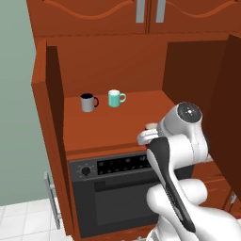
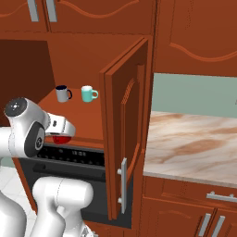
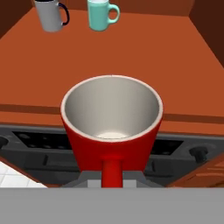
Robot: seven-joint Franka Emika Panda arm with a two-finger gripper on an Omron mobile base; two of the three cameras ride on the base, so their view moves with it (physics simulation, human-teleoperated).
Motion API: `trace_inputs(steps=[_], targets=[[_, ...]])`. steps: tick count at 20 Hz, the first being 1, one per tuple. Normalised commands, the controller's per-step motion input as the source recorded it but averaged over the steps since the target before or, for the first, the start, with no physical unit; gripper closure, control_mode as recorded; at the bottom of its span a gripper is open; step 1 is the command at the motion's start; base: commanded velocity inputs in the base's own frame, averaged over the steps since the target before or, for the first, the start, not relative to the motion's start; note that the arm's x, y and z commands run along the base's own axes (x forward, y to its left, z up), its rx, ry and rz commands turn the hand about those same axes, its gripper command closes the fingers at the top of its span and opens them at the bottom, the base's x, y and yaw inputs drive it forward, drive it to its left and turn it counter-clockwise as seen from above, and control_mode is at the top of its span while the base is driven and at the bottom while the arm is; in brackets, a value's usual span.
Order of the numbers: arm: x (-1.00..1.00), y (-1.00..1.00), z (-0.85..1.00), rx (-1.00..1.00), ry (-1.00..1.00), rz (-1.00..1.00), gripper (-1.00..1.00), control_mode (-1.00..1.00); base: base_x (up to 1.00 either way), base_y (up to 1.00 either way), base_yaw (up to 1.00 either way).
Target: Pick the mug on the counter and place it in the cabinet with the handle facing the right, like the mugs already inside.
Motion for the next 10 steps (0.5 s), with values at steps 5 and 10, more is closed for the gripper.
trace_inputs(steps=[5,10], targets=[[0.0,0.0,0.0,0.0,-0.01,0.05,1.0,-1.0,0.0,0.0,0.0],[0.0,0.0,0.13,0.0,-0.04,0.06,1.0,-1.0,0.0,0.0,0.0]])
